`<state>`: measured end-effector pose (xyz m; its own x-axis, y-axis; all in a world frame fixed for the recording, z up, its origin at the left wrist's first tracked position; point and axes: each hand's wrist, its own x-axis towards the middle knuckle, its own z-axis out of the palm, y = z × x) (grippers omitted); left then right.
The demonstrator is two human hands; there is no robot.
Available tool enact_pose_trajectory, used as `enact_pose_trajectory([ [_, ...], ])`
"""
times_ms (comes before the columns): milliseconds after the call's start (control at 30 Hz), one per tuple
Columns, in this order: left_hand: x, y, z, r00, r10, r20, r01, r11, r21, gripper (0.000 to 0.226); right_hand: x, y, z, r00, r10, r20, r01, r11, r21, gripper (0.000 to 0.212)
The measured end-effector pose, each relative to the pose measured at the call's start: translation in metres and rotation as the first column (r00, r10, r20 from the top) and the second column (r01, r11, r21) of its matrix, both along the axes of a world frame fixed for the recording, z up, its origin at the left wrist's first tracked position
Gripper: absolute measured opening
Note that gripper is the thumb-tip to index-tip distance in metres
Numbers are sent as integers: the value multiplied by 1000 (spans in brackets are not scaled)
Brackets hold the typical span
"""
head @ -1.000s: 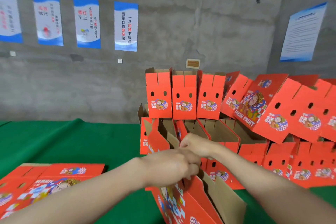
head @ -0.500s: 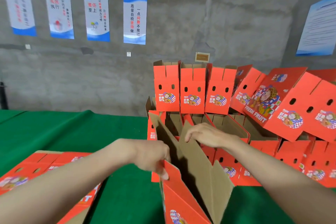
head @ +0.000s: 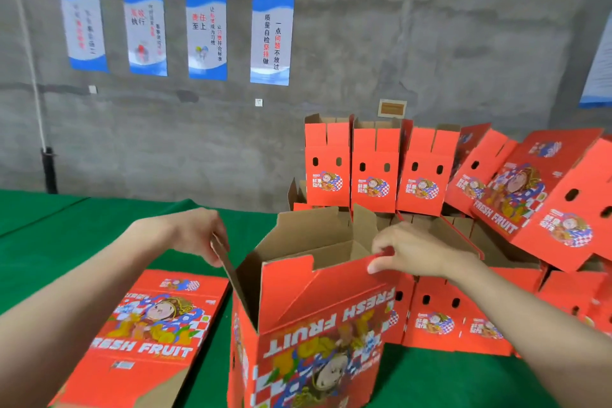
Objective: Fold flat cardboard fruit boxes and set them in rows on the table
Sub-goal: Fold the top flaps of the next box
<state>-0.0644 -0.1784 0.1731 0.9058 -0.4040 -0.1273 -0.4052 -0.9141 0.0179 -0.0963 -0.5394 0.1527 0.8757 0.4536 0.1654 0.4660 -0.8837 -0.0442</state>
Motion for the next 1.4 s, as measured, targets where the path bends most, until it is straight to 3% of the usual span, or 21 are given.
enact_pose_trajectory([
  [67, 0, 1, 2, 990, -27, 138, 31, 999, -28, 58, -3, 10, 1, 1000, -6, 1, 6, 1000, -18, 34],
  [133, -9, -6, 1, 959, -103, 265, 186, 931, -313, 56, -5, 16, 2, 999, -26, 29, 27, 999, -32, 37],
  [167, -15, -10, -2, 953, -129, 274, 266, 791, -552, 50, -6, 17, 3, 999, -31, 44, 32, 999, -29, 39],
  [200, -23, -17, -8, 960, -144, 241, 280, 556, -783, 40, -7, 18, 3, 998, -32, 57, 34, 999, -27, 40],
  [233, -33, -26, -14, 969, -176, 176, 225, 318, -921, 30, -9, 19, 3, 997, -31, 64, 33, 999, -27, 40],
  [267, -36, -32, -23, 974, -192, 123, 155, 167, -974, 31, -11, 21, 2, 997, -28, 72, 30, 999, -32, 39],
  [300, -36, -38, -34, 980, -178, 87, 109, 116, -987, 36, -14, 22, 1, 997, -23, 80, 27, 999, -44, 37],
  [400, -28, -44, -58, 996, -52, 72, 79, 142, -987, 39, -24, 25, -1, 998, -11, 70, 16, 997, -69, 41],
  [500, -19, -39, -72, 958, -256, -132, -132, 18, -991, 59, -36, 23, -5, 999, -13, 47, 16, 999, -52, 46],
  [533, -17, -37, -77, 926, -332, -181, -174, 51, -983, 59, -39, 23, -6, 999, -14, 29, 16, 999, -50, 45],
  [600, -17, -38, -84, 880, -406, -247, -163, 231, -959, 52, -44, 20, -6, 998, -17, -58, 14, 999, -47, 39],
  [667, -18, -40, -86, 905, -363, -223, -67, 397, -915, 38, -47, 8, 2, 967, -42, -252, 54, 998, 42, 19],
  [733, -18, -41, -86, 926, -305, -220, -58, 463, -884, 34, -52, -13, 12, 869, -66, -491, 175, 968, 180, 26],
  [767, -19, -40, -86, 929, -294, -224, -61, 476, -878, 44, -54, -24, 14, 825, -74, -560, 226, 952, 207, 30],
  [833, -20, -36, -89, 928, -282, -243, -58, 535, -843, 61, -56, -41, 6, 812, -98, -575, 245, 952, 183, 22],
  [900, -19, -34, -94, 927, -247, -282, -46, 672, -739, 51, -58, -50, -15, 815, -112, -569, 281, 935, 218, 6],
  [1000, -12, -32, -98, 982, -131, -134, 58, 893, -446, 32, -64, -43, -37, 850, -126, -511, 274, 935, 225, 32],
  [1067, -10, -32, -95, 992, -125, 1, 119, 943, -309, 47, -70, -39, -43, 866, -149, -478, 259, 950, 173, 50],
  [1200, -12, -38, -90, 964, -142, 224, 189, 961, -202, 95, -73, -46, -54, 906, -212, -366, 306, 926, 220, 42],
  [1333, -15, -45, -83, 873, -160, 461, 220, 973, -77, 119, -76, -56, -39, 930, -185, -316, 285, 908, 308, 54],
  [1400, -20, -48, -84, 855, -159, 494, 208, 977, -45, 123, -82, -61, -36, 930, -183, -320, 288, 903, 318, 46],
])
